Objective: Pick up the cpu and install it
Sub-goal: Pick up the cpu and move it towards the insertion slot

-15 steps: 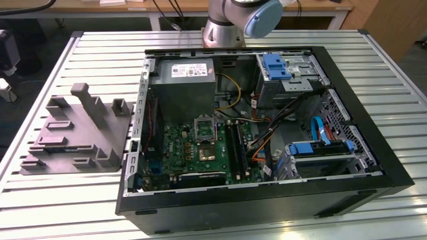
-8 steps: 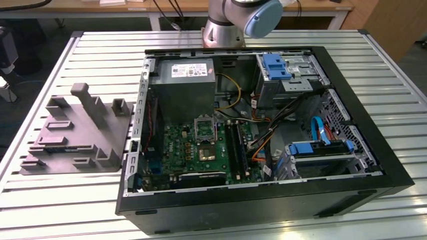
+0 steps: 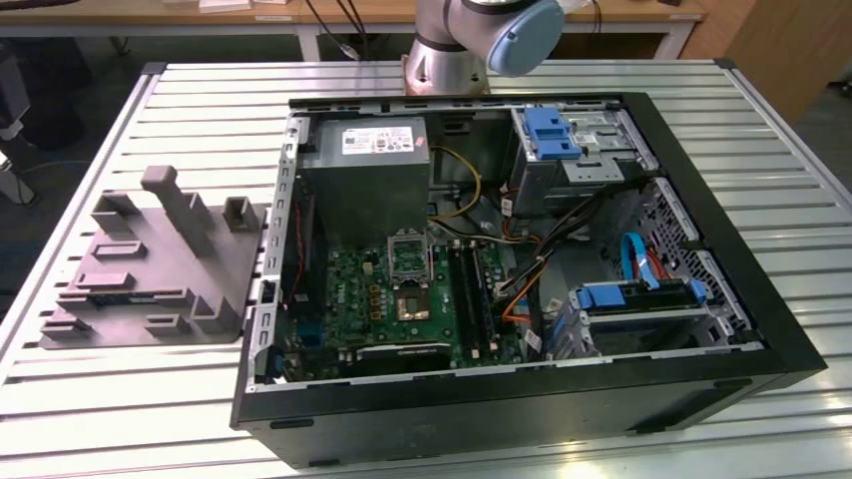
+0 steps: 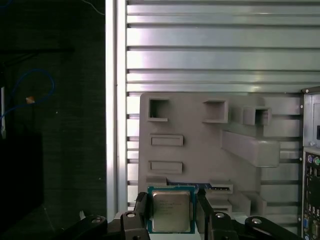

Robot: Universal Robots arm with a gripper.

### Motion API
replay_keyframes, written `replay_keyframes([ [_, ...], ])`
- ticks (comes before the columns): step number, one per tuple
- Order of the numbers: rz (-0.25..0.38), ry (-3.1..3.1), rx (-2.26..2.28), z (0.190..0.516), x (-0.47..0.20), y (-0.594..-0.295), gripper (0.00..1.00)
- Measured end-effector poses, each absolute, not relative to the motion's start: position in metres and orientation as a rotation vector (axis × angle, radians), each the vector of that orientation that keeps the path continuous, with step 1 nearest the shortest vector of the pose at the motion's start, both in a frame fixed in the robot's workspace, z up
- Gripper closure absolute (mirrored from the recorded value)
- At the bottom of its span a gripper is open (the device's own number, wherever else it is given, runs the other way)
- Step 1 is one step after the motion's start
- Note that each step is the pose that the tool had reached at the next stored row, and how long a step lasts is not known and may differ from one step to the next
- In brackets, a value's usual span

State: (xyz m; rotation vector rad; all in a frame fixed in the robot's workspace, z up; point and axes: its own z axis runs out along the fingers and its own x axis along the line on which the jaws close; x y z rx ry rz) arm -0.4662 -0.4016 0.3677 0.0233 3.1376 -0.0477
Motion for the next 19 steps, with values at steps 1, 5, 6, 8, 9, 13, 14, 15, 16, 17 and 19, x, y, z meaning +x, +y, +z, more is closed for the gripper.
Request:
replay_keyframes([
  [1,-0.048,3.138,0.023,0.3688,-0.4662,-0.4016,0.53],
  [5,-0.048,3.138,0.023,0.3734,-0.4662,-0.4016,0.53],
  [6,-0.048,3.137,0.023,0.3741,-0.4662,-0.4016,0.53],
  [8,-0.048,3.138,0.023,0.3756,-0.4662,-0.4016,0.53],
  [9,-0.048,3.138,0.023,0.3758,-0.4662,-0.4016,0.53],
  [13,-0.048,3.138,0.023,0.3764,-0.4662,-0.4016,0.53],
  [14,-0.048,3.138,0.023,0.3765,-0.4662,-0.4016,0.53],
  [15,-0.048,3.138,0.023,0.3765,-0.4662,-0.4016,0.53],
  [16,-0.048,3.138,0.023,0.3765,-0.4662,-0.4016,0.53],
  [17,-0.048,3.138,0.023,0.3766,-0.4659,-0.4015,0.53],
  [19,-0.048,3.138,0.023,0.3765,-0.4644,-0.4016,0.53],
])
